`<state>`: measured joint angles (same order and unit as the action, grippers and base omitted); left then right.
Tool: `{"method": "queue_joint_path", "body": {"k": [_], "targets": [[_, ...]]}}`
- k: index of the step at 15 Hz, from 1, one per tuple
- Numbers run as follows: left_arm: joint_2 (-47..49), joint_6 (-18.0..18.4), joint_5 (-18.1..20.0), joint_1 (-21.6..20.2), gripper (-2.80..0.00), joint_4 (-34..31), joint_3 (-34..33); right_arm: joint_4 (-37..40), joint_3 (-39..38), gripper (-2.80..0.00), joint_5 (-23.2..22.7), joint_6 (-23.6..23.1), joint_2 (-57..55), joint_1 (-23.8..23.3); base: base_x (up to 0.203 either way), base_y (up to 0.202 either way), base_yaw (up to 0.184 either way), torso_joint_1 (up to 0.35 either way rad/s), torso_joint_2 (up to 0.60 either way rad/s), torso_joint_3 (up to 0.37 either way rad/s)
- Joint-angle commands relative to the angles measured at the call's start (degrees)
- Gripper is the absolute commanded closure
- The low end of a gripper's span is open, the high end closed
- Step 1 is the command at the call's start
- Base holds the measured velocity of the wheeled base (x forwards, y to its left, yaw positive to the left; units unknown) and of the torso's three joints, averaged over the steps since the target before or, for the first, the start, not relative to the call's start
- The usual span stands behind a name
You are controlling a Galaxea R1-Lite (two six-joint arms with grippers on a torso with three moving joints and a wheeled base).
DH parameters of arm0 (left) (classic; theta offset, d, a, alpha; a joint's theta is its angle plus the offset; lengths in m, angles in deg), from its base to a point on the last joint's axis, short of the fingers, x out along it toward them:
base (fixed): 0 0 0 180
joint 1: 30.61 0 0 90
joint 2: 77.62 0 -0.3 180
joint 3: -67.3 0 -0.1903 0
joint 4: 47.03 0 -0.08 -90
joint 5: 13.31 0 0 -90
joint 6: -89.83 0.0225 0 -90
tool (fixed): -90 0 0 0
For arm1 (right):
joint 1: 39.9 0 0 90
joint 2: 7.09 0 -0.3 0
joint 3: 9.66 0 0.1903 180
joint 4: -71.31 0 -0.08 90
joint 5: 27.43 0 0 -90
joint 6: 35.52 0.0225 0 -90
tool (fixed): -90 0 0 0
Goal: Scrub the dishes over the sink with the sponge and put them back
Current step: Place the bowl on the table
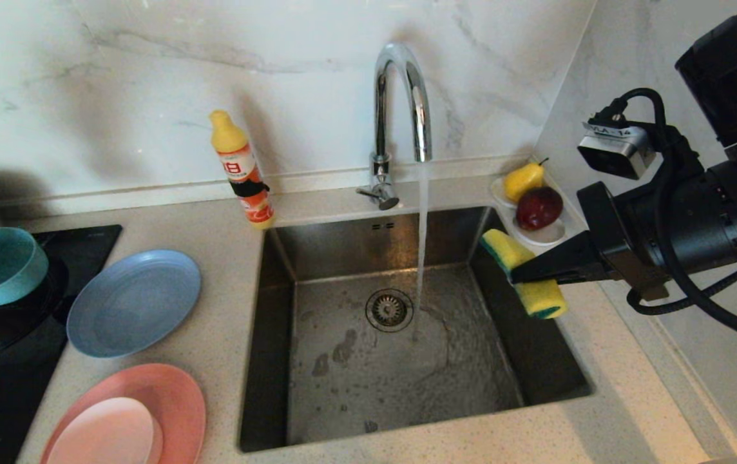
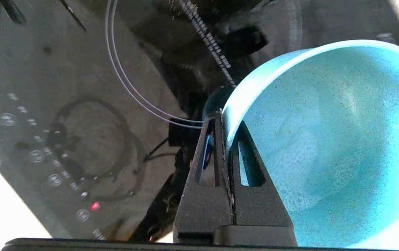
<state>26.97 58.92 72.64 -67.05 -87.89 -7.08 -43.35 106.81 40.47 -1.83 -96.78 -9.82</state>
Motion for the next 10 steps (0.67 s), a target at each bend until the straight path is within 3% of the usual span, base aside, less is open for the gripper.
{"method": "queue_joint_path", "body": {"k": [1,10], "targets": [[5.62,-0.81,0.2,-0.66,0.0,-0.17,2.05,0.31,-0.11,0.0,-0.13,0.16,-0.12,-0.01,0.0,0.0,0.0,0.0,0.0,0.0],[14.43,-2.47,1.95,-2.94,0.0,-0.37,10.65,0.13,-0.72,0.0,-0.13,-0.64,-0.19,0.04,0.0,0.0,0.0,0.0,0.0,0.0]]}}
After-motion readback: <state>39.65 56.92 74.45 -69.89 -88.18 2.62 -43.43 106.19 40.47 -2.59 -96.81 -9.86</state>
